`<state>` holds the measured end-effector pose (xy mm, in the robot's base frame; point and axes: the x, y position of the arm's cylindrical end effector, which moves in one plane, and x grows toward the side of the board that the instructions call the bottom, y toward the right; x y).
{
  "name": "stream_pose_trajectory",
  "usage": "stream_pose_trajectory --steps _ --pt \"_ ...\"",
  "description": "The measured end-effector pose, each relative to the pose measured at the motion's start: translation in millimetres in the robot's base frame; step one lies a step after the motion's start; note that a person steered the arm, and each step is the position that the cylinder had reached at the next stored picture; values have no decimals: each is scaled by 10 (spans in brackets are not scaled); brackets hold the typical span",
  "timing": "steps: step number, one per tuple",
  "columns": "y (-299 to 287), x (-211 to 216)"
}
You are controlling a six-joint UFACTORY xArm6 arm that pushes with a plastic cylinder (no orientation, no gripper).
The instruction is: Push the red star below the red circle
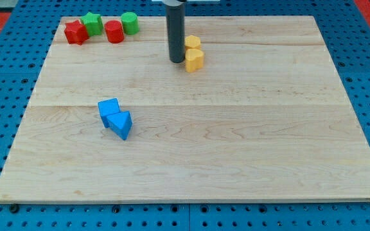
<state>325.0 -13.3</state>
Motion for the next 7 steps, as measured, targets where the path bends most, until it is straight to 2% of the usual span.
stream_pose_trajectory --steps 2,3,4,5,6,7 --pt "-1412 -48" --pt "-2523 -125" --pt "-2910 -438" --pt "-2892 -828" --pt "-2776 -982" --pt "-1756 -721"
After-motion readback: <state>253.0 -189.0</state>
